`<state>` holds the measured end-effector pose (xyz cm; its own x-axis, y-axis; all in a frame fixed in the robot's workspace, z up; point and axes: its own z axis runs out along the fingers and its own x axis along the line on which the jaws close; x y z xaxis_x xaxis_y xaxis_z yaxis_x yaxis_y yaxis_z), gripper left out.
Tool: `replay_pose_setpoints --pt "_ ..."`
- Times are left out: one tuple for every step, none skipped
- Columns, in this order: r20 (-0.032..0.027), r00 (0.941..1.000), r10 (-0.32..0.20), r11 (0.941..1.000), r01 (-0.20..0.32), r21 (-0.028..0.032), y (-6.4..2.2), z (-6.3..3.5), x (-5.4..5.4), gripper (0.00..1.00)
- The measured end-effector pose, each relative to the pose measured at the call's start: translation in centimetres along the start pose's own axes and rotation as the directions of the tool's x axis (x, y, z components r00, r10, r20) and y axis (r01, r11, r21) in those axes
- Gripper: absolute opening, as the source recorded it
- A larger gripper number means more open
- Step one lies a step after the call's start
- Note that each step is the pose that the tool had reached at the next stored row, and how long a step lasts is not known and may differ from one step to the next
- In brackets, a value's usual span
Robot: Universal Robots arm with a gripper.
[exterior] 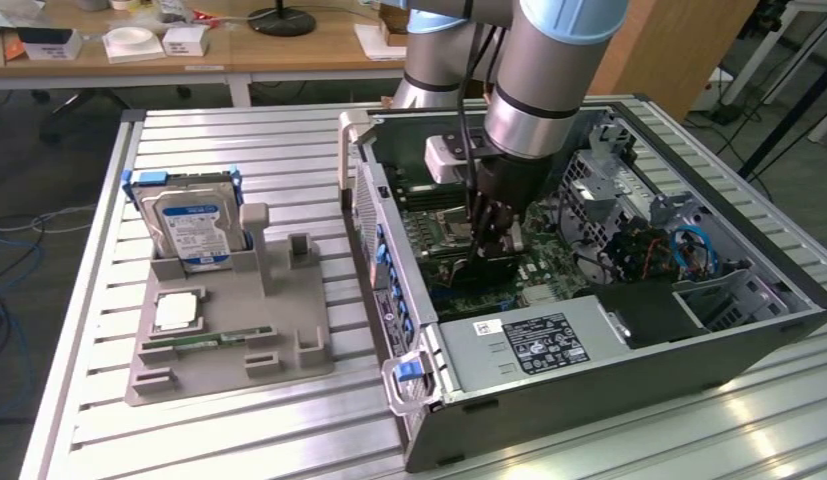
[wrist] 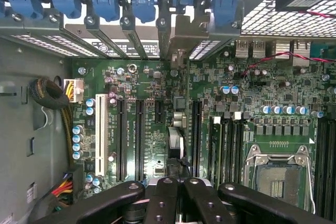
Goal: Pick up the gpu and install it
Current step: 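Press down on the gpu until it lock into place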
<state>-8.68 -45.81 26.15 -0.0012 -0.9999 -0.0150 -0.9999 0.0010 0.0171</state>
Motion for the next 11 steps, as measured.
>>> replay_pose_setpoints --pt "-0.0002 1.0 0.0 1.0 0.0 -0.0001 0.0 0.0 0.0 0.11" --pt "-0.0003 1.0 0.0 1.0 0.0 -0.0001 0.0 0.0 0.0 0.11" --pt "-0.0003 1.0 0.0 1.0 0.0 -0.0001 0.0 0.0 0.0 0.11" --pt "-0.0003 1.0 0.0 1.0 0.0 -0.0002 0.0 0.0 0.0 0.11" --pt "-0.0002 1.0 0.0 1.0 0.0 -0.0001 0.0 -0.01 0.0 0.11" --pt "0.0001 1.0 0.0 1.0 0.0 0.0001 0.0 -0.07 0.0 0.11" --pt "0.0002 1.0 0.0 1.0 0.0 0.0 0.0 -0.2 -0.01 0.11" --pt "-0.0001 1.0 0.0 1.0 0.0 -0.0002 0.01 -0.36 0.0 0.11" --pt "-0.0002 1.0 0.0 1.0 0.0 -0.0002 0.01 -0.53 0.0 0.11" --pt "-0.0002 1.0 0.0 1.0 0.0 -0.0001 0.01 -0.67 -0.01 0.11" --pt "-0.0002 1.0 0.0 1.0 0.0 -0.0001 0.01 -0.77 -0.01 0.11"
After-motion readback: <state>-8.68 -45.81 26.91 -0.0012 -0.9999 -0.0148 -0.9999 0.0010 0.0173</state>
